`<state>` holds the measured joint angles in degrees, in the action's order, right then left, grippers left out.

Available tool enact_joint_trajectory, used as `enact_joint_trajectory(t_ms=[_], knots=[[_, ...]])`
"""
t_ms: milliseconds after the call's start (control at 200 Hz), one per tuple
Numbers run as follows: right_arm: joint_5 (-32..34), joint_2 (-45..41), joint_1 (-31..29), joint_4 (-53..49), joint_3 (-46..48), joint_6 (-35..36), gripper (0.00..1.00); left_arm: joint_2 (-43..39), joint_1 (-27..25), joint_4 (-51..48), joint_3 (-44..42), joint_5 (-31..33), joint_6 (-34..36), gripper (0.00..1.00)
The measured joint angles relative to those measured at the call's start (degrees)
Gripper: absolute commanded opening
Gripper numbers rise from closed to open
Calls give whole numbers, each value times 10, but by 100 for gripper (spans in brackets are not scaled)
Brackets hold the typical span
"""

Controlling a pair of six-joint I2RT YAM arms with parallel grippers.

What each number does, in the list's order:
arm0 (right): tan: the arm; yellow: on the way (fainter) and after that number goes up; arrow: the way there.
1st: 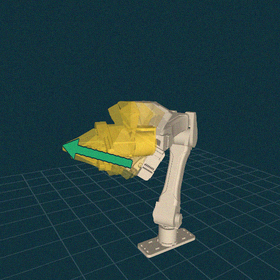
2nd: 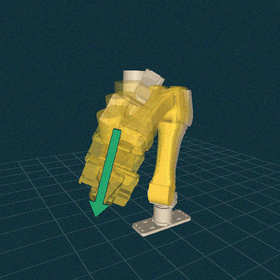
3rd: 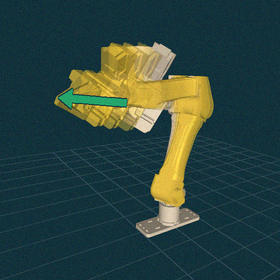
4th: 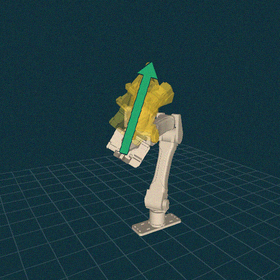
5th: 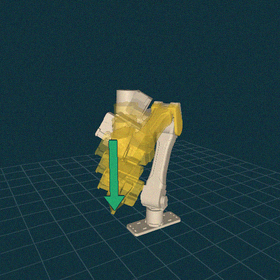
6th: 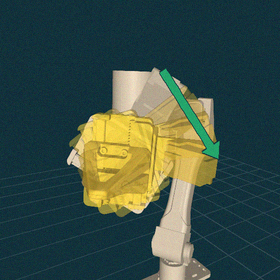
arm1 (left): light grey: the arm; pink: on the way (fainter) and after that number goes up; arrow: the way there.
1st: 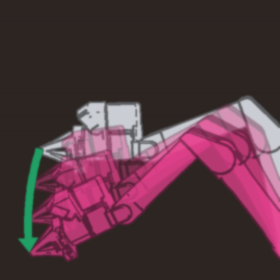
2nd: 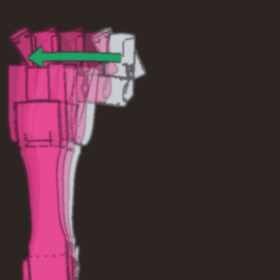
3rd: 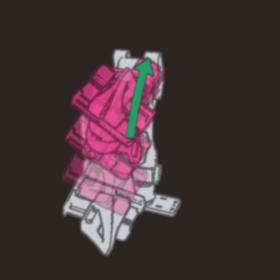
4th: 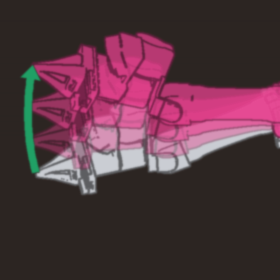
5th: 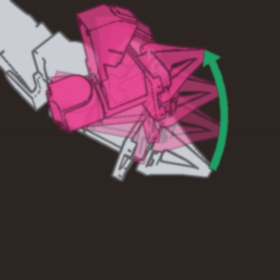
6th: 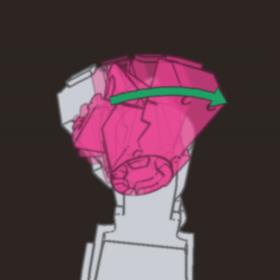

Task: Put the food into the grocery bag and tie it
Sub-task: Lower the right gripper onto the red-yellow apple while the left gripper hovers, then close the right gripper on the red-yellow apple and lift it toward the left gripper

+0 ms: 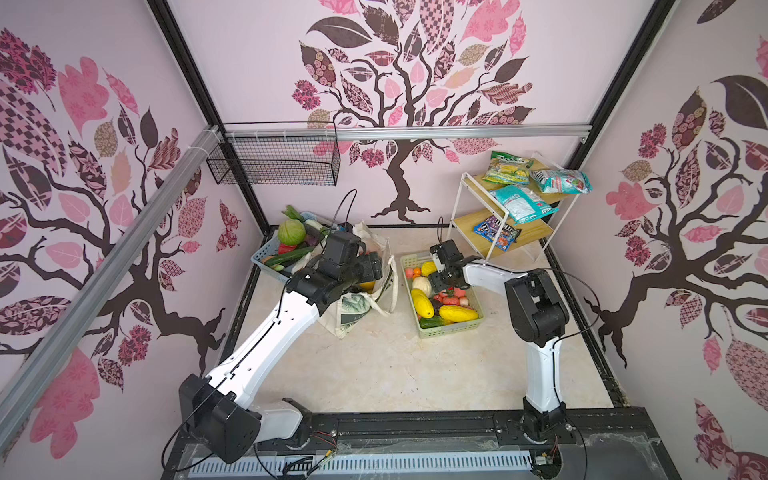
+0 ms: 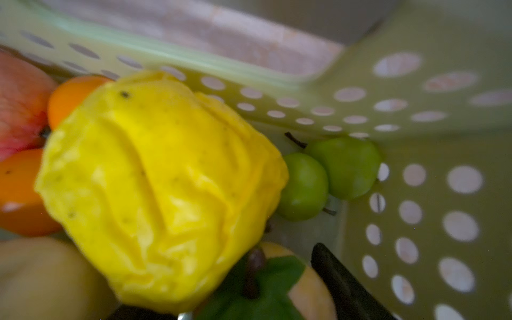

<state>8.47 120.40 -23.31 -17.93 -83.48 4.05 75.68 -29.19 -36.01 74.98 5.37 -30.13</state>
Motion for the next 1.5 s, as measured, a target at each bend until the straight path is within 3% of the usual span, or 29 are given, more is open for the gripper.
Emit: enact_joint_trajectory(t_ms=[970, 1501], knots=[[-5, -68, 1, -62, -20, -35, 63, 0, -10, 0, 0, -21, 18, 78], [-107, -138, 2, -121, -63, -88, 60, -12, -127, 75, -26, -95, 187, 70]])
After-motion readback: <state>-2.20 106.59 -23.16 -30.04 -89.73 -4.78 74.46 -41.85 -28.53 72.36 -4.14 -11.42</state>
